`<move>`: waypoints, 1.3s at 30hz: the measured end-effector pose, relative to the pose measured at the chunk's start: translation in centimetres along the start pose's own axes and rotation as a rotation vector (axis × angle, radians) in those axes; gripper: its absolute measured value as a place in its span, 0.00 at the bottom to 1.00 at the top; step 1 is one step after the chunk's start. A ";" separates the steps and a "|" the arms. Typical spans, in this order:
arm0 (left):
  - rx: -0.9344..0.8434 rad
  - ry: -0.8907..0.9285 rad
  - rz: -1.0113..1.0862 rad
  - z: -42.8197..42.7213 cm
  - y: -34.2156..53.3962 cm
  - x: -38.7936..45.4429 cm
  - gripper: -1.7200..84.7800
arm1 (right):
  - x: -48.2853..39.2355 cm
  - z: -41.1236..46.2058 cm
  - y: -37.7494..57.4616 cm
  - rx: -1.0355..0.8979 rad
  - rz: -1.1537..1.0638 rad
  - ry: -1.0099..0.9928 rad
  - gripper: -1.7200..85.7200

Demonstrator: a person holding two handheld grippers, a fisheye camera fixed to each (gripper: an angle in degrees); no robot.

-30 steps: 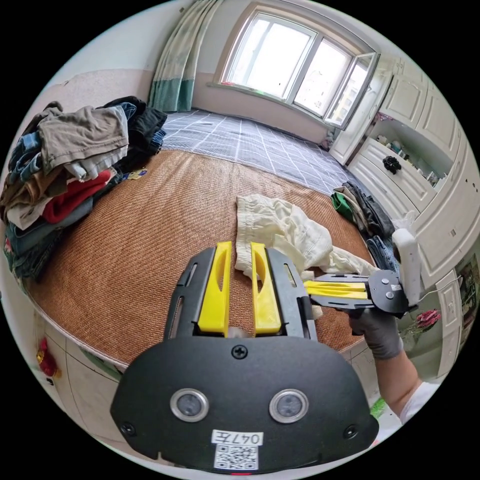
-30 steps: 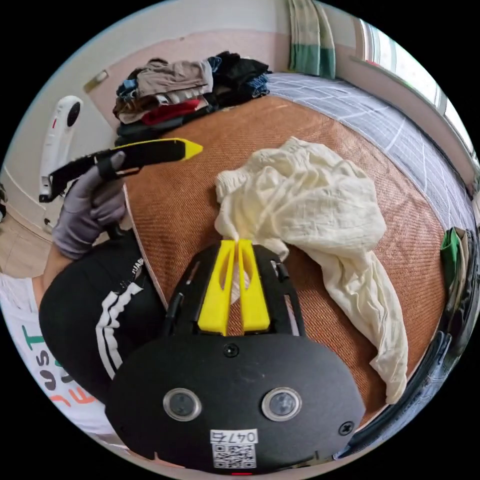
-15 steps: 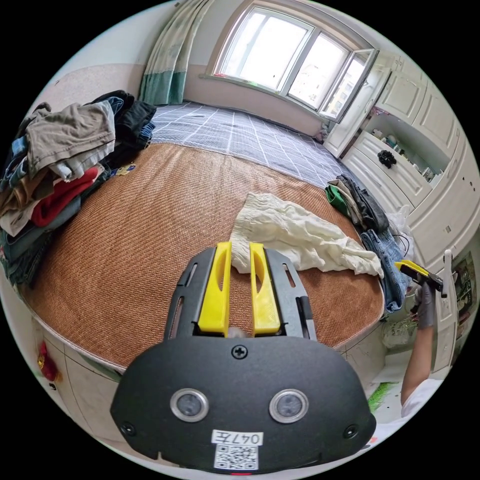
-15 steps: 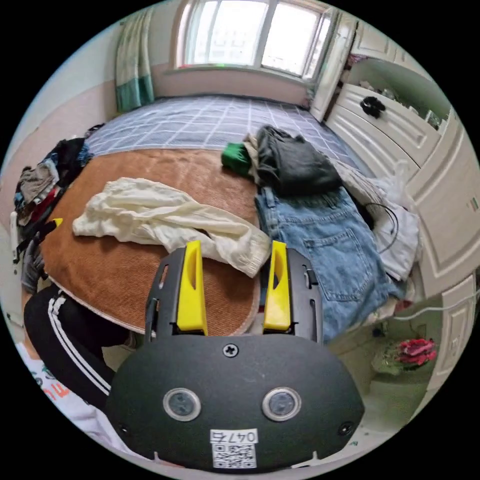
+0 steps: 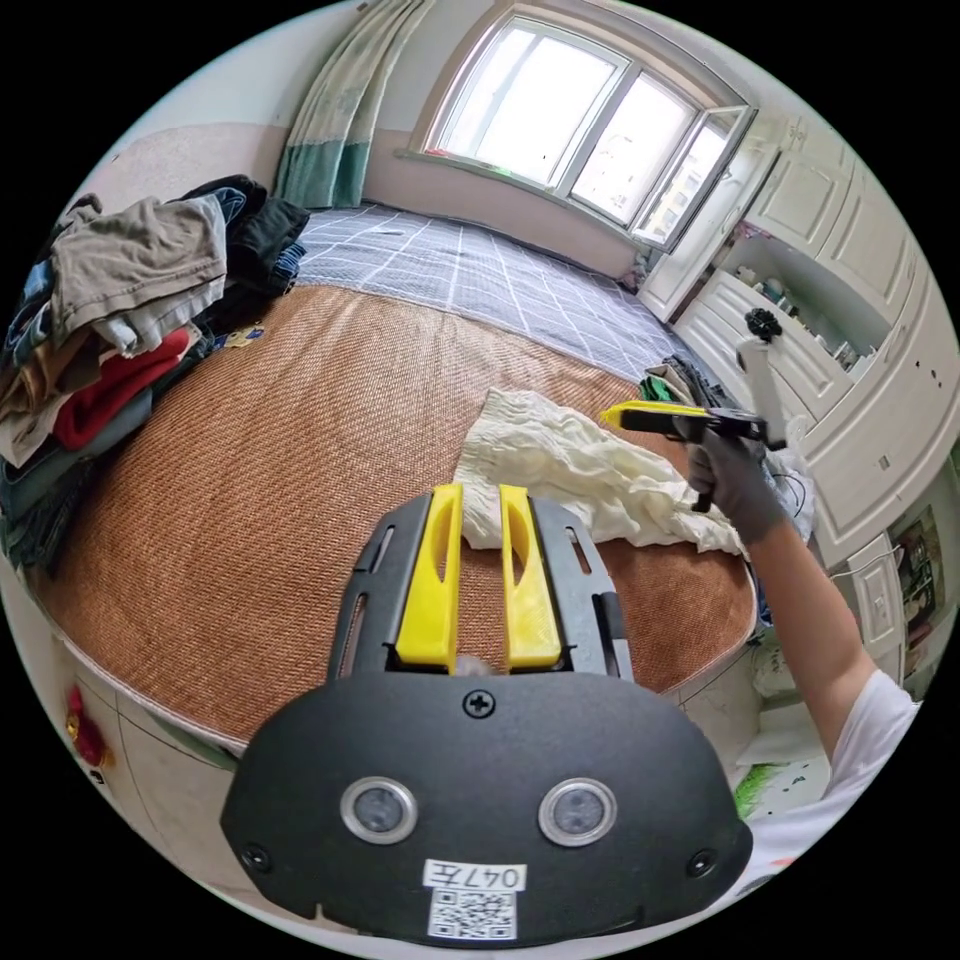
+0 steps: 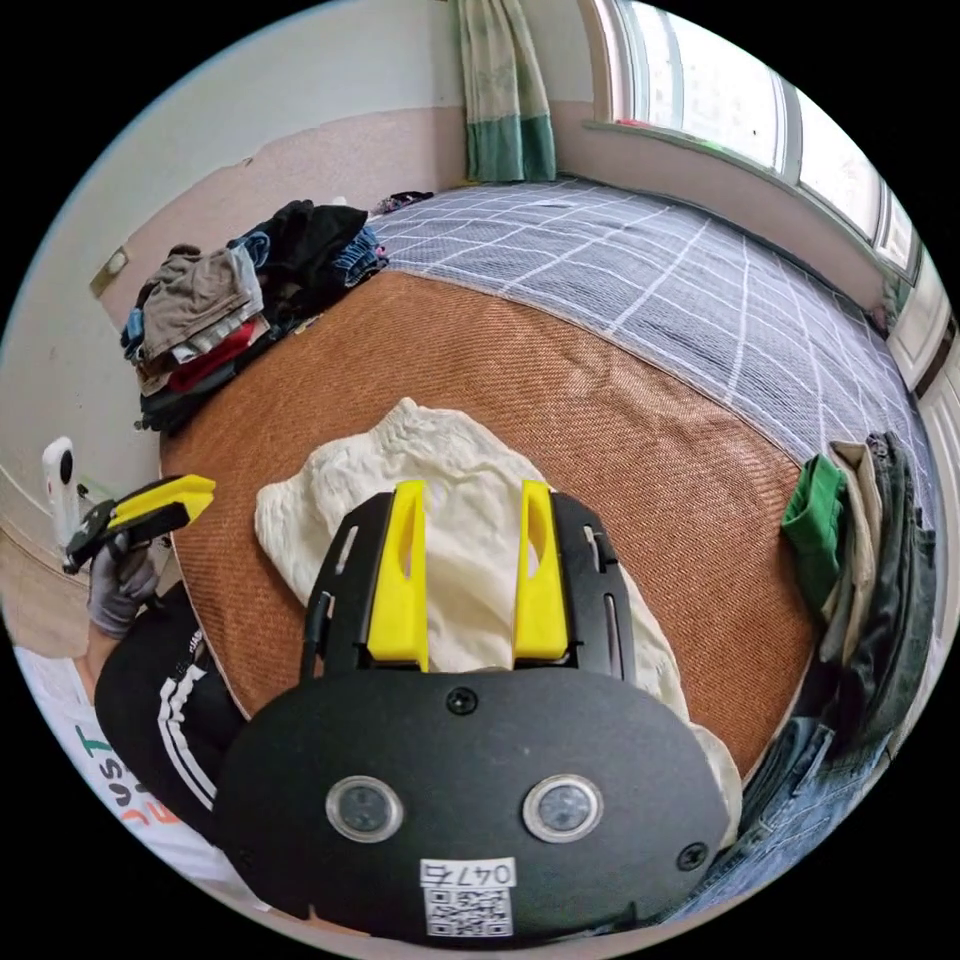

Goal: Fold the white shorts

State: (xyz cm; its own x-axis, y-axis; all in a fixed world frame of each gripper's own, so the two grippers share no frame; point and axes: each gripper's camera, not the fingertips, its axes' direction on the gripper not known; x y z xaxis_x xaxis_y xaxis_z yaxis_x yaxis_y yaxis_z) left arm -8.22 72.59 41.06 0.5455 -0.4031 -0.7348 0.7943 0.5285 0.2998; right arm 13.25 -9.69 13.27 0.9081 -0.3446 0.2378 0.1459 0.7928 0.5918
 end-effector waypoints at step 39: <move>-0.140 0.102 -0.131 1.6 4.5 -21.4 0.23 | -10.2 -9.9 32.6 0.568 -0.044 -0.578 0.01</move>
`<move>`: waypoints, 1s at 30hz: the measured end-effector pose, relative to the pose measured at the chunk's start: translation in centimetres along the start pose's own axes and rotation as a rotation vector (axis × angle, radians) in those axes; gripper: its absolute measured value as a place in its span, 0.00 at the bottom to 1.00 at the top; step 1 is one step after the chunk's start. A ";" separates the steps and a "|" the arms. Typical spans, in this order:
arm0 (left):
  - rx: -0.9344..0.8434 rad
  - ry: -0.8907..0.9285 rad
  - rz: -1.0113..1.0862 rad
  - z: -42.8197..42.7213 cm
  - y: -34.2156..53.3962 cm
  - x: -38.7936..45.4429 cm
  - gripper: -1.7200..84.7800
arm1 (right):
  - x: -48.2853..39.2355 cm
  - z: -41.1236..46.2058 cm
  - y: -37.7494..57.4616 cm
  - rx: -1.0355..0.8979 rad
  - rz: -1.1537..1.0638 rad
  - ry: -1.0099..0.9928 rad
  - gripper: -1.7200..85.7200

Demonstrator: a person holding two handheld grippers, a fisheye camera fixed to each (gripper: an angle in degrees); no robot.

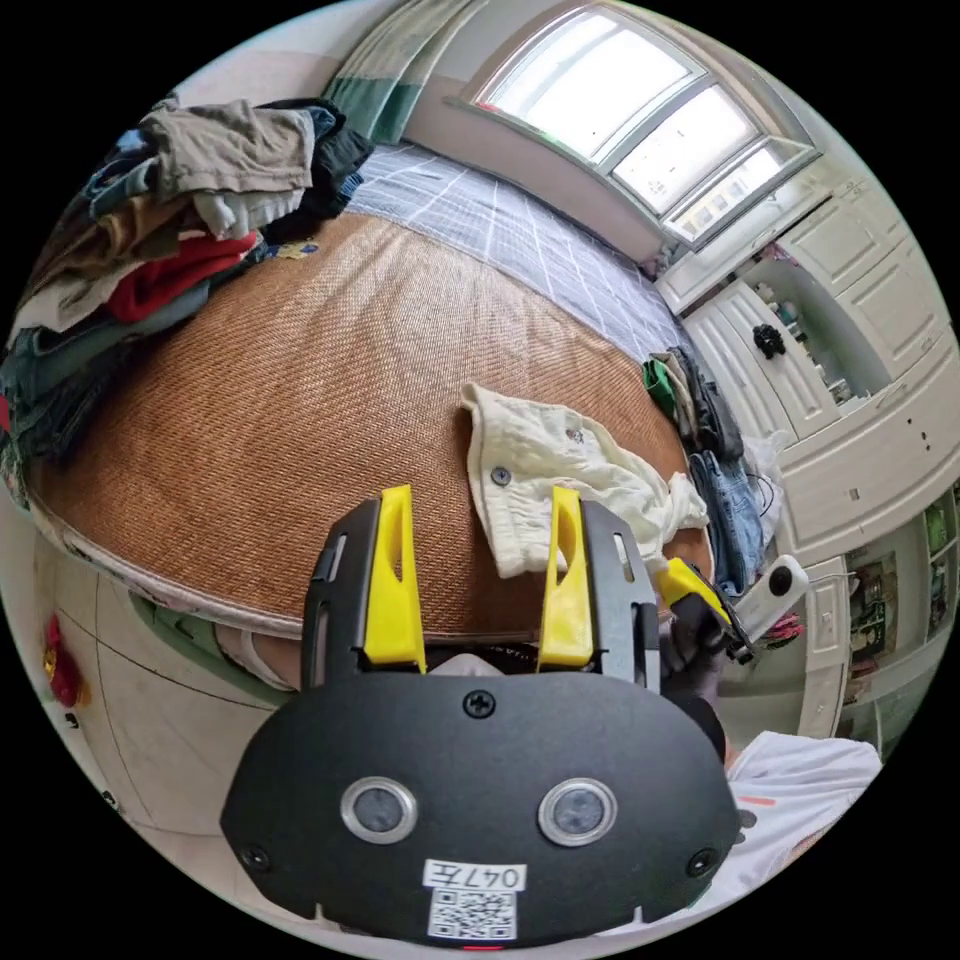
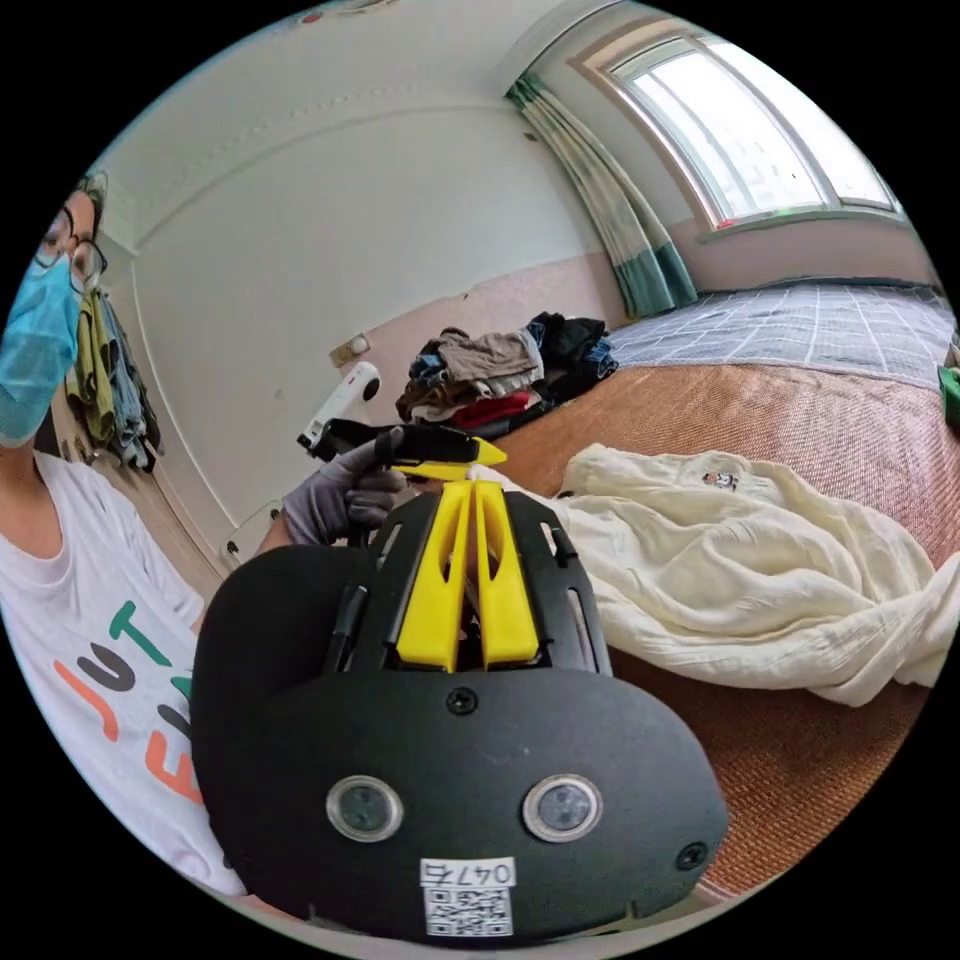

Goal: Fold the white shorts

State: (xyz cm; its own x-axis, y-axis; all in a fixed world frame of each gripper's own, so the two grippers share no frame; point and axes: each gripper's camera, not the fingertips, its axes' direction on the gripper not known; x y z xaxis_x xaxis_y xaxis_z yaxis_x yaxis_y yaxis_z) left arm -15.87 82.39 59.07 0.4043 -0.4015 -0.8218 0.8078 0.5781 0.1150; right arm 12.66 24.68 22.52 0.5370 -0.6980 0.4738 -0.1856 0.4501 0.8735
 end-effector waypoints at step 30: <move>-0.116 -0.325 0.953 -9.0 -7.3 29.4 0.02 | -0.9 -7.6 -2.3 -0.037 -0.013 0.161 0.03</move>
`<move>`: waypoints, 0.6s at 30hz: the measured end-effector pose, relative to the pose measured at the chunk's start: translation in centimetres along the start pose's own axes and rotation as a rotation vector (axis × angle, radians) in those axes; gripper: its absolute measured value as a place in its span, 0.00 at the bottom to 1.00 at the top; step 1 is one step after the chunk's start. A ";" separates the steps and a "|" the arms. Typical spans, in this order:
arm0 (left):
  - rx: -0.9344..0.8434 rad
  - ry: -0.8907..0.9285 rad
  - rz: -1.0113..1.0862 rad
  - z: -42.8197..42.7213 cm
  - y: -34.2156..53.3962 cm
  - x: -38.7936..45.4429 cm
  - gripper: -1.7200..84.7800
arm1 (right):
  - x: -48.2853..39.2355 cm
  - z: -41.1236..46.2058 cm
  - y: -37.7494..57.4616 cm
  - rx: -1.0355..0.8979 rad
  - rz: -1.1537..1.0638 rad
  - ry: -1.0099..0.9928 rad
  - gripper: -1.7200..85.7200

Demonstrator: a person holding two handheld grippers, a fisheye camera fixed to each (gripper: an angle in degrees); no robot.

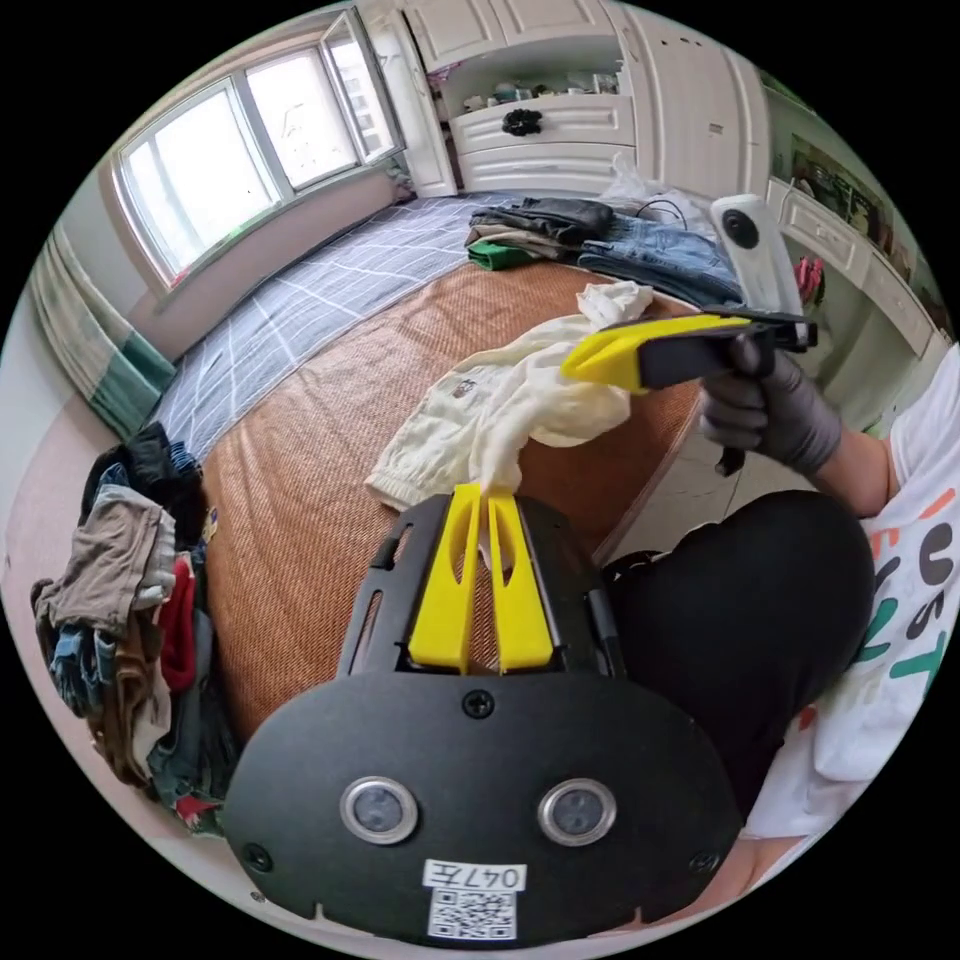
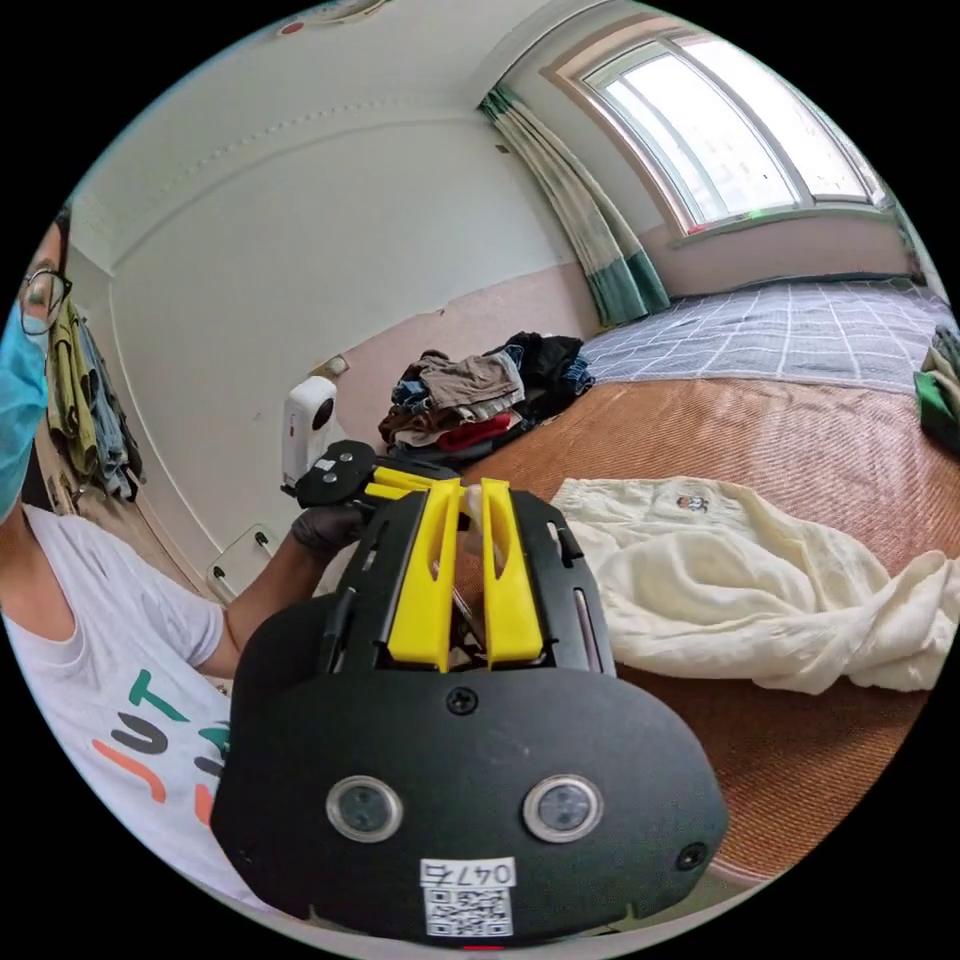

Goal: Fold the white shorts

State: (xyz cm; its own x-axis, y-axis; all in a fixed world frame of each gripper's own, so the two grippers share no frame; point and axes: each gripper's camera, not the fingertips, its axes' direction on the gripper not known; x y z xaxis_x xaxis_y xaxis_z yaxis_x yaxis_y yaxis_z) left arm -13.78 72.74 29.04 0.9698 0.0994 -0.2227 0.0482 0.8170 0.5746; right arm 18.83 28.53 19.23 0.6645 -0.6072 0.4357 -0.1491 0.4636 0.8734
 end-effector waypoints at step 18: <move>-0.148 -0.153 -0.147 -11.2 13.1 -18.0 0.01 | 10.4 5.0 -7.0 -0.654 -0.392 0.506 0.08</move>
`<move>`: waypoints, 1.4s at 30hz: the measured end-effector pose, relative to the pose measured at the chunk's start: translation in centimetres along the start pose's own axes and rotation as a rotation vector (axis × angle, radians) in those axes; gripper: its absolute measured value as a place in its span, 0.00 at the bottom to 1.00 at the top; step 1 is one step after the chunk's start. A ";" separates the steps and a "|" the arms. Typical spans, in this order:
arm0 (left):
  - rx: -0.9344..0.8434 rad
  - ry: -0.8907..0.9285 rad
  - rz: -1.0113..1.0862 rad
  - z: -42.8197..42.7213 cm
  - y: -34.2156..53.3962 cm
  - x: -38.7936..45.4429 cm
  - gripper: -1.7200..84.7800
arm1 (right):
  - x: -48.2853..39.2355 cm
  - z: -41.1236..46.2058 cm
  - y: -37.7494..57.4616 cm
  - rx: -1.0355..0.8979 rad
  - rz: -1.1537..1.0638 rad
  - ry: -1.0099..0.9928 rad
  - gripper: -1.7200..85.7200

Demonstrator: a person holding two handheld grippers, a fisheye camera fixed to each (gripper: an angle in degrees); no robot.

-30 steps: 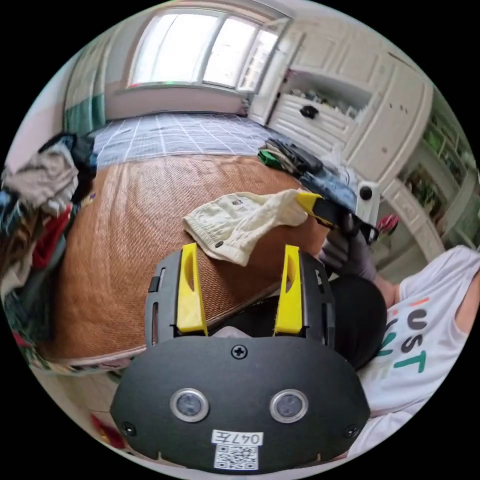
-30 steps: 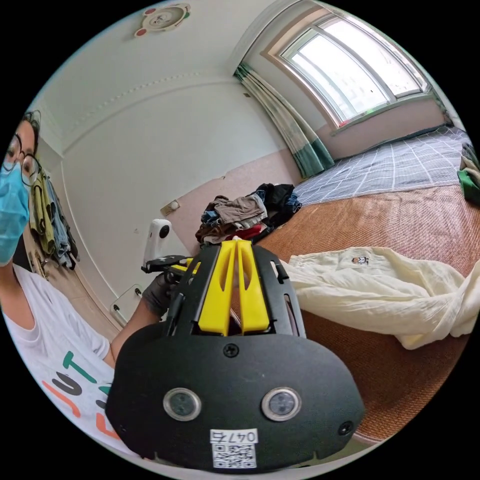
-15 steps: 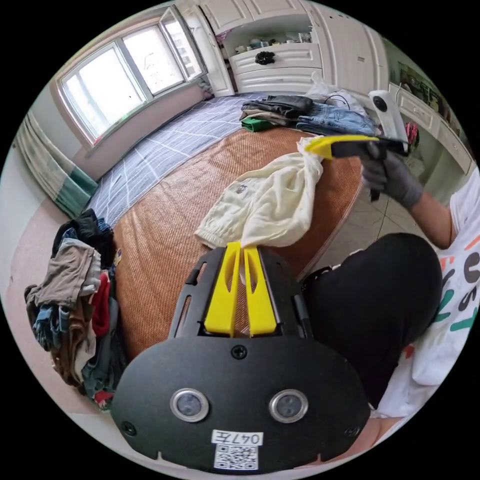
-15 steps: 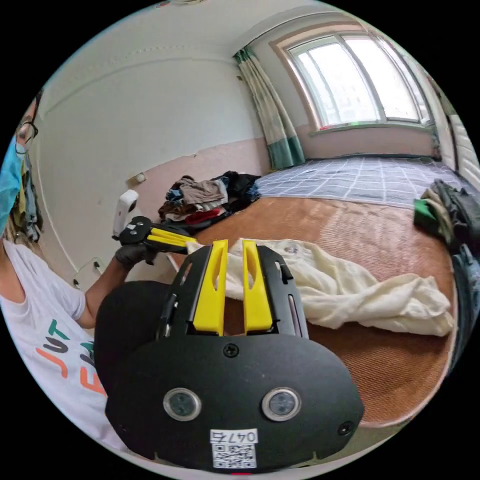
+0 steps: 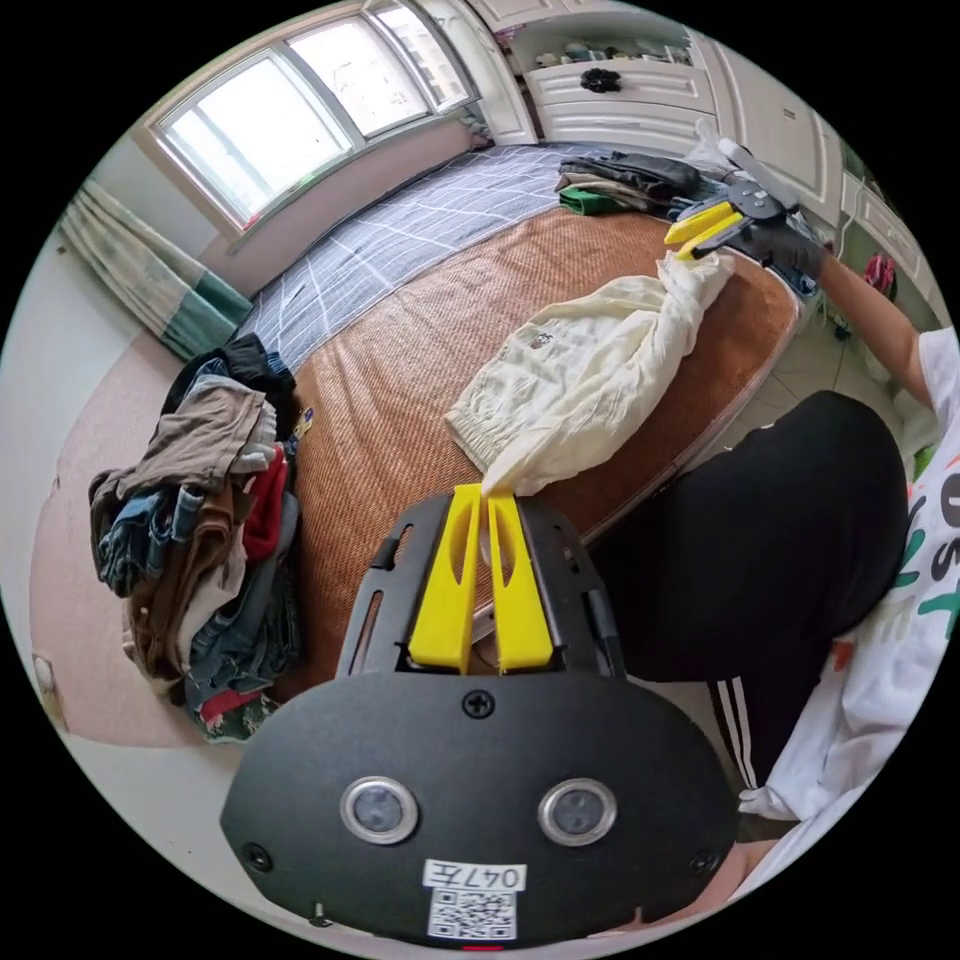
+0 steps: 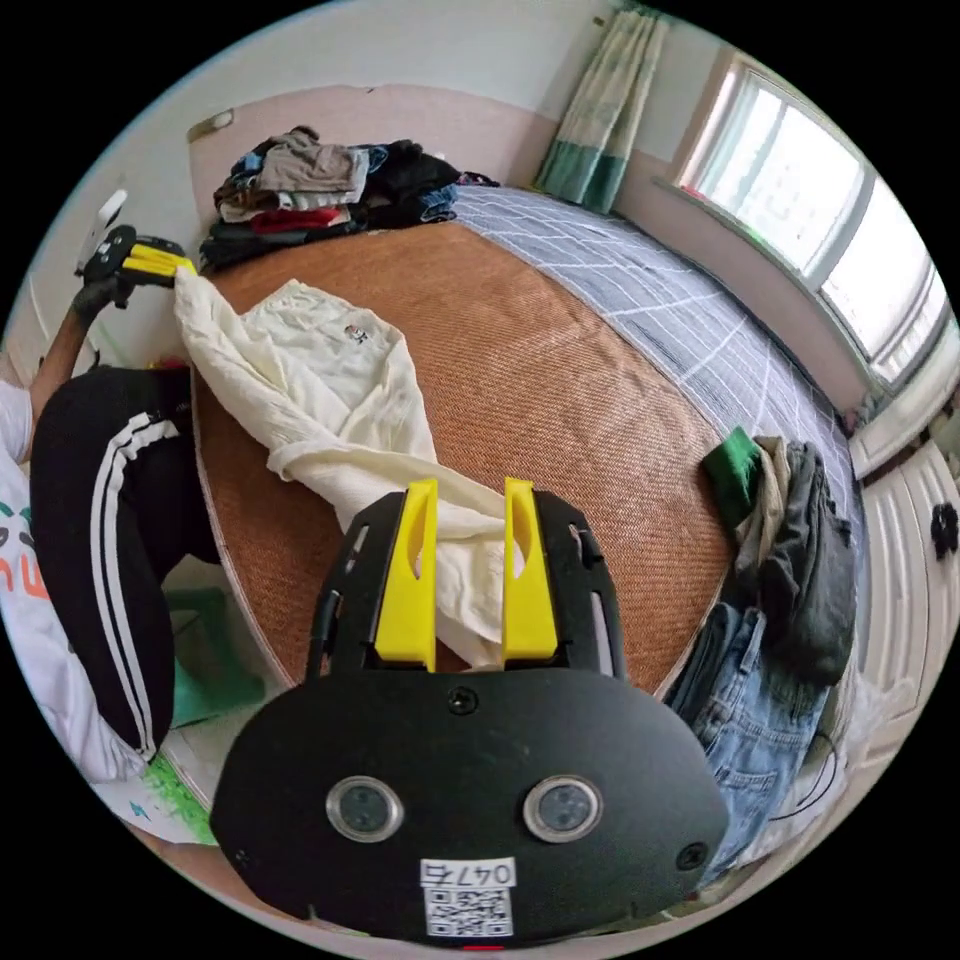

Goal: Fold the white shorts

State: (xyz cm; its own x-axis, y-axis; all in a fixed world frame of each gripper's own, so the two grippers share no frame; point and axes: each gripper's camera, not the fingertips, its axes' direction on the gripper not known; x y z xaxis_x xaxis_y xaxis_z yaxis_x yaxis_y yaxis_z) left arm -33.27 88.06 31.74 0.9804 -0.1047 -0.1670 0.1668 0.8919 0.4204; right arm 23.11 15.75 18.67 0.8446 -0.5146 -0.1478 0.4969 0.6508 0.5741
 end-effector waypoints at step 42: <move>0.051 -0.159 -0.263 5.7 20.8 -28.4 0.01 | -5.3 3.4 -0.6 -0.103 -0.123 -0.391 0.02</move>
State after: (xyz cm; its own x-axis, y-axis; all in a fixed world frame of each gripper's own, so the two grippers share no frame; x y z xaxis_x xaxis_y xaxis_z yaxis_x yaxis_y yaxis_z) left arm -57.02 107.07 50.26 0.9064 -0.3999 -0.1361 0.4180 0.8023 0.4261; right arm 17.70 16.16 21.88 0.6485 -0.7520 0.1179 0.6232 0.6135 0.4851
